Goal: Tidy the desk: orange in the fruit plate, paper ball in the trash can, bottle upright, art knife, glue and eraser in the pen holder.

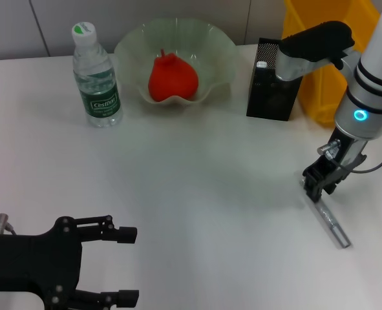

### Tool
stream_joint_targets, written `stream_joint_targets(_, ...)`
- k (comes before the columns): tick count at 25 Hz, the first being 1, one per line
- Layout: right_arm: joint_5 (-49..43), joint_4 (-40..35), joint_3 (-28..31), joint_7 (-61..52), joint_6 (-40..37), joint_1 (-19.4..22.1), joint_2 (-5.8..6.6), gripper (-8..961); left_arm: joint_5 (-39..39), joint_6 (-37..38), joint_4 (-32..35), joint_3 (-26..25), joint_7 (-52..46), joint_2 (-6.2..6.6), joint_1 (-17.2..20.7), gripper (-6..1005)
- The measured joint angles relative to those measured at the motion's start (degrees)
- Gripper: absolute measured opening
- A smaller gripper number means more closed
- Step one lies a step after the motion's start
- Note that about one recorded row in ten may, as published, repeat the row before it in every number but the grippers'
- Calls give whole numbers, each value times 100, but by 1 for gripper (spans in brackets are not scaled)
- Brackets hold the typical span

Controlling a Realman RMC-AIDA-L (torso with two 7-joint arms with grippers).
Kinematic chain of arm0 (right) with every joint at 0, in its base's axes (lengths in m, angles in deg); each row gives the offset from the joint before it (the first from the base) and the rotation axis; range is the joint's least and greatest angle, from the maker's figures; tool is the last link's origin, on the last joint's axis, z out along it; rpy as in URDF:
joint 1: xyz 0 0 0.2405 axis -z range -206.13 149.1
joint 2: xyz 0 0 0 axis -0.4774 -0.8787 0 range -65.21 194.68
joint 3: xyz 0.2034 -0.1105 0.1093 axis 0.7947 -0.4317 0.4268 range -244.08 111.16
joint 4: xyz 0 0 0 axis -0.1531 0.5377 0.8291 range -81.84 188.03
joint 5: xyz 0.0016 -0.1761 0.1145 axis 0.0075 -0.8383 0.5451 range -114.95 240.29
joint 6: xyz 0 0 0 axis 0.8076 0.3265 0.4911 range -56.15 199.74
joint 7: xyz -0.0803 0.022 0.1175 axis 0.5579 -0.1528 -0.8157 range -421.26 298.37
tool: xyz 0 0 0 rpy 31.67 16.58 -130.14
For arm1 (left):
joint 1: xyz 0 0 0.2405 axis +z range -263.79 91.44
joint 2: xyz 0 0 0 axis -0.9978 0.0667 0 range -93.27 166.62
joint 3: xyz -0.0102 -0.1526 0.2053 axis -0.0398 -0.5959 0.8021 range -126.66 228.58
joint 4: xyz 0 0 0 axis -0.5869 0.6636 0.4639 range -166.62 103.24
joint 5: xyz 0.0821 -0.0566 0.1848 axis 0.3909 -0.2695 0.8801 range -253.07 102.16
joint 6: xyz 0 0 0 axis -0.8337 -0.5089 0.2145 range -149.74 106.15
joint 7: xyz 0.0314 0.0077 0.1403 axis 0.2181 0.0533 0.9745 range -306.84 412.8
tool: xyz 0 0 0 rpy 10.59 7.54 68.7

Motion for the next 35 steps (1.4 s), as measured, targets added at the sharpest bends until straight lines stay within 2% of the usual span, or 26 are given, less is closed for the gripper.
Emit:
stream_joint_targets(8,0,140,-60,-4,262,-16,0,274,0,0,-4,12,15,-28,8,841)
stream_joint_targets(27,4,285,-344,-12,529,-45,-21,256,0,0,-21,7,77,-48,-29,841)
stream_joint_targets(32,12,177,-412,-11,504,-50,-32,160,0,5,-19,-22,77,-48,-6,841)
stream_joint_targets(35,12,-307,-404,0,339,18,-30,141,0,10,-19,-34,77,-47,2,842)
